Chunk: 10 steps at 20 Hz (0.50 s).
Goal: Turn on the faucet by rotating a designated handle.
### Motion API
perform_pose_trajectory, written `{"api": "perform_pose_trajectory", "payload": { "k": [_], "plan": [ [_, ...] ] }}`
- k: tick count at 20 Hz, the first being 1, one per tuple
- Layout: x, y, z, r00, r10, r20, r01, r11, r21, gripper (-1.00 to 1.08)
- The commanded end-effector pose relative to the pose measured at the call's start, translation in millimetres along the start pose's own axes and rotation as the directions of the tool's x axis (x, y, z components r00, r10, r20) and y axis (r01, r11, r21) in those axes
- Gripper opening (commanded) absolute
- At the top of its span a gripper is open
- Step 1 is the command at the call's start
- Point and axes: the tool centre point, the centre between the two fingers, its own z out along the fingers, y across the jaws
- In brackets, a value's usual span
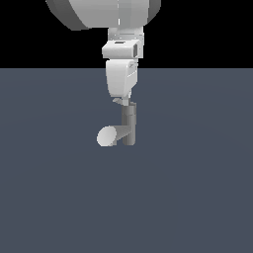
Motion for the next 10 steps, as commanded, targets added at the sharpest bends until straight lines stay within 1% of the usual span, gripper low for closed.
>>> {"api": "perform_pose_trajectory", "payload": {
  "k": [1, 10],
  "plan": [
    [-22.2, 0.0, 4.6, 1.000, -0.028, 0.004, 0.028, 1.000, -0.008, -1.00],
    [-58.0, -11.3, 11.1, 0.999, -0.049, 0.006, 0.049, 0.999, -0.022, -1.00]
  ]
}}
